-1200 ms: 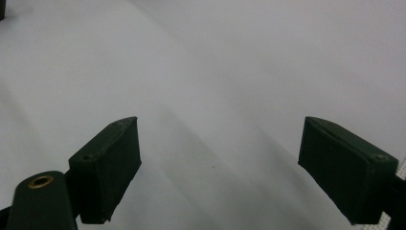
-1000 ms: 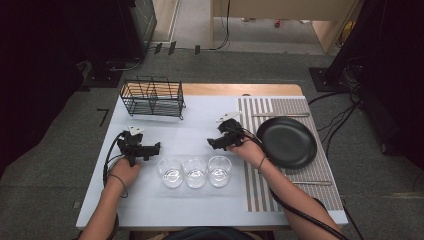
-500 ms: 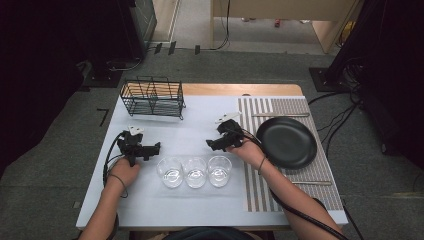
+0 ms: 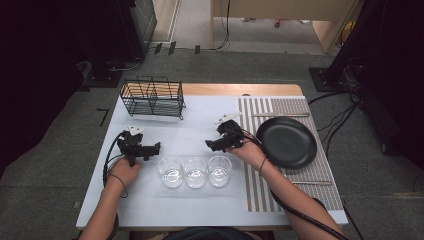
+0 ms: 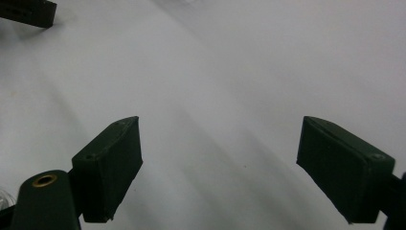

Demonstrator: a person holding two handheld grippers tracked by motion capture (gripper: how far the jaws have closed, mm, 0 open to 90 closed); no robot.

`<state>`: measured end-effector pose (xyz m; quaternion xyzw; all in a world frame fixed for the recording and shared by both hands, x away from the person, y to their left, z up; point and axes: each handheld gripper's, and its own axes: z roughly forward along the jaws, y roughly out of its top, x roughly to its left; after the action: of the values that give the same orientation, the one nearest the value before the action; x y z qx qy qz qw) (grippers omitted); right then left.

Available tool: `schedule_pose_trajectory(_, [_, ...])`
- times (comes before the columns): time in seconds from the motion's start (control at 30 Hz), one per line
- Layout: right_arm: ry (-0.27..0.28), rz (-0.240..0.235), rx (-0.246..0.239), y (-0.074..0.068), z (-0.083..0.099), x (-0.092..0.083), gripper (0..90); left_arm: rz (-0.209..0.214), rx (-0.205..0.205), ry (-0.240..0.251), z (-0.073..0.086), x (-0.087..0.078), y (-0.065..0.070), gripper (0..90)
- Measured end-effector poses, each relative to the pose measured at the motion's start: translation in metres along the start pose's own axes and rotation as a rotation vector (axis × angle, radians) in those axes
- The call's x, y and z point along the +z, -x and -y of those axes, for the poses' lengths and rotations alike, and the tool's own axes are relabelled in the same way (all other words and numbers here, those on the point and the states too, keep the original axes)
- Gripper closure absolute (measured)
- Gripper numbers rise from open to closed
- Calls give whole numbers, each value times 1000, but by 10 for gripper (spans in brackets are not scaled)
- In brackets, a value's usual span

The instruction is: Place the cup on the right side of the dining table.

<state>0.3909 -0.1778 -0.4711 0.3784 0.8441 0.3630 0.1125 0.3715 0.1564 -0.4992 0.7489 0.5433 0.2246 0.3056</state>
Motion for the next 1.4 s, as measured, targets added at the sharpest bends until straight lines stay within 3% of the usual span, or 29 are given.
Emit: schedule_pose_trajectory(1.4, [21,-24,-17,-10,-2,-13,158,0,1,-1,0,0,0,0])
